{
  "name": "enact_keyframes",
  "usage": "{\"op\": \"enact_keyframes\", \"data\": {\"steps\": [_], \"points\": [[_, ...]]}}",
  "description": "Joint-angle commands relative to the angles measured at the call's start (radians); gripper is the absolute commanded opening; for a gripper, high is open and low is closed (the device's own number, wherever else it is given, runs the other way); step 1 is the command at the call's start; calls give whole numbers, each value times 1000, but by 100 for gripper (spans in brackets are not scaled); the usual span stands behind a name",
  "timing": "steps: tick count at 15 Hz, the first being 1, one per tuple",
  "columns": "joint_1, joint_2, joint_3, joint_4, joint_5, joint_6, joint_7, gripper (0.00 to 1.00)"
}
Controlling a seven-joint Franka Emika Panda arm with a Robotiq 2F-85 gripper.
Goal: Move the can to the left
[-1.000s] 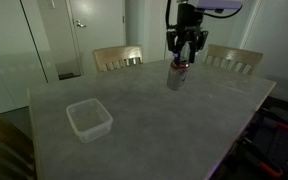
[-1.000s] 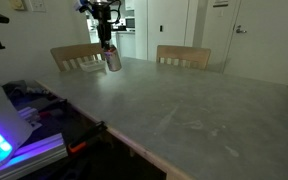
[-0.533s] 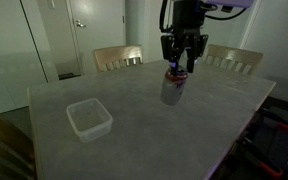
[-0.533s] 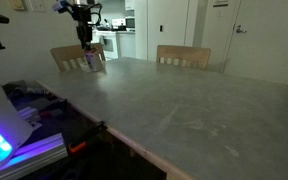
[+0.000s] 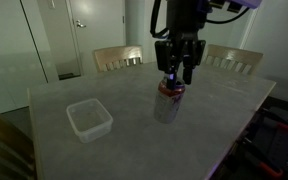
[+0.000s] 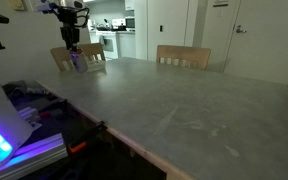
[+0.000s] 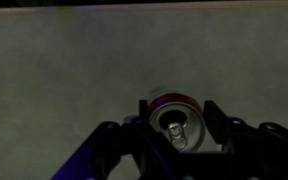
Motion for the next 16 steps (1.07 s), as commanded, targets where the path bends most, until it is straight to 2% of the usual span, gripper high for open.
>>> {"op": "enact_keyframes", "data": {"steps": [1,12,16], "points": [[12,72,12,51,31,3,-54,32],[58,266,26,171,21,-9,-63,32],[64,295,17,191,14,-9,-57,32]]}}
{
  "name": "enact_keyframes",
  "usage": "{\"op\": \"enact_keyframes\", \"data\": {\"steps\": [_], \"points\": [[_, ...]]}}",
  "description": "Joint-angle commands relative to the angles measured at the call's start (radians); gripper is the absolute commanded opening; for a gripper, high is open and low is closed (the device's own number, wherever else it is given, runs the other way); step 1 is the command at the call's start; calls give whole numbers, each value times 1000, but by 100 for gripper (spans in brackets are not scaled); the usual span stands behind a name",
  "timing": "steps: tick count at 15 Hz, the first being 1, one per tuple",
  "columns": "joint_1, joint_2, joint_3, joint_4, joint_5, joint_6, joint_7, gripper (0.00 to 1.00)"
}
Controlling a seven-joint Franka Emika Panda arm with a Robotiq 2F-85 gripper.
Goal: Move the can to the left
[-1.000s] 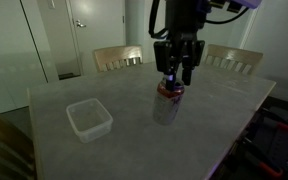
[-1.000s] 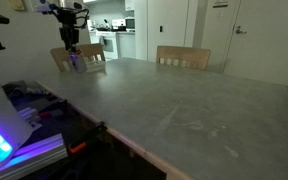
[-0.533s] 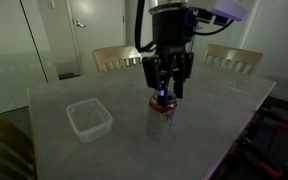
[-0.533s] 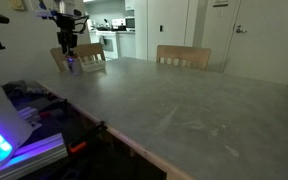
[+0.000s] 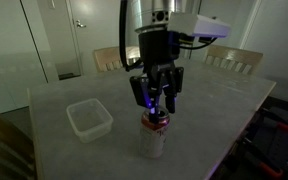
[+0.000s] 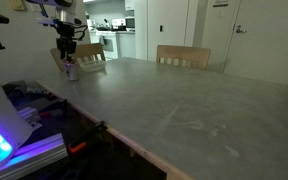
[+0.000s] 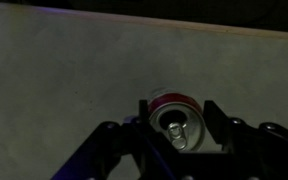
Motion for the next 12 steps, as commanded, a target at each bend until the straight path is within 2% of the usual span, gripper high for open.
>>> {"op": "enact_keyframes", "data": {"steps": [1,2,3,4,7,12], "points": [[5,36,-12,34,1,-8,-9,32],[3,33,-14,34,2,-9,-10,57],[2,31,-18,33,1,-9,-7,76],[-2,19,-21,28,5,-12,-10,83],[-14,-20,-32,15,15,-25,-16,98],[-55,-154,-77,-13,16,-67,2,100]]}}
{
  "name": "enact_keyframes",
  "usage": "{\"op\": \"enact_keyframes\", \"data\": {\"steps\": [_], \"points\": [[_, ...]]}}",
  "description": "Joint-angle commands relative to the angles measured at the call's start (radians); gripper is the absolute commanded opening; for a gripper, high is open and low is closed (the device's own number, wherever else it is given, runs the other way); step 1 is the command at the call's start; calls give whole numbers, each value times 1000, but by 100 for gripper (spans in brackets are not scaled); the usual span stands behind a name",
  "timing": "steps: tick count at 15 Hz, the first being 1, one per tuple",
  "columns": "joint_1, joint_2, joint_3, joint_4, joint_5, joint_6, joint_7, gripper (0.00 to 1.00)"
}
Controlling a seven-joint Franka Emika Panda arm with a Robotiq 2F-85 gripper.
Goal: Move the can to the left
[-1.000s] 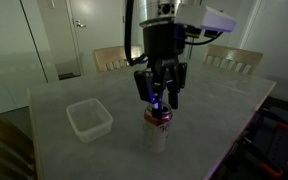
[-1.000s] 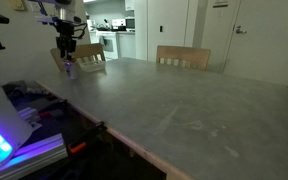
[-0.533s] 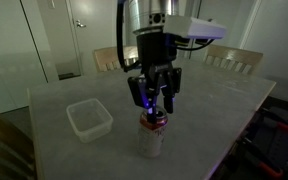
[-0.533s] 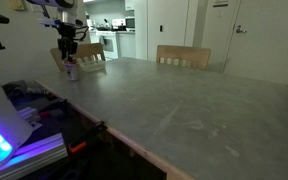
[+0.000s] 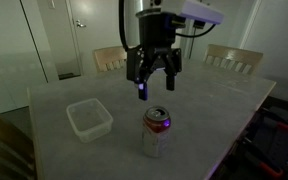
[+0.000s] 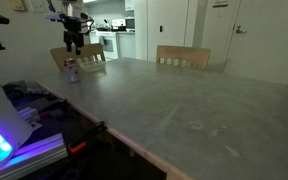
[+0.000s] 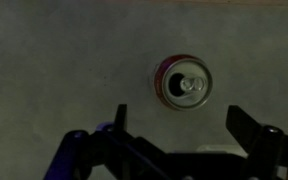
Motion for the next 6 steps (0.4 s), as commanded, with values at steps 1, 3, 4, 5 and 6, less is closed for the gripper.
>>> {"op": "enact_keyframes", "data": {"steps": [1,3,4,5,6], "points": [[-49,-134,-35,-33,17,-61,1,100],[-82,-199,-64,-40,-5,-77,36,100],[-103,-229,-80,-45,-10,-81,47,100],[-123,-254,-93,-48,-13,-85,56,100],[-145,-277,-107,-52,-15,-91,67,100]]}}
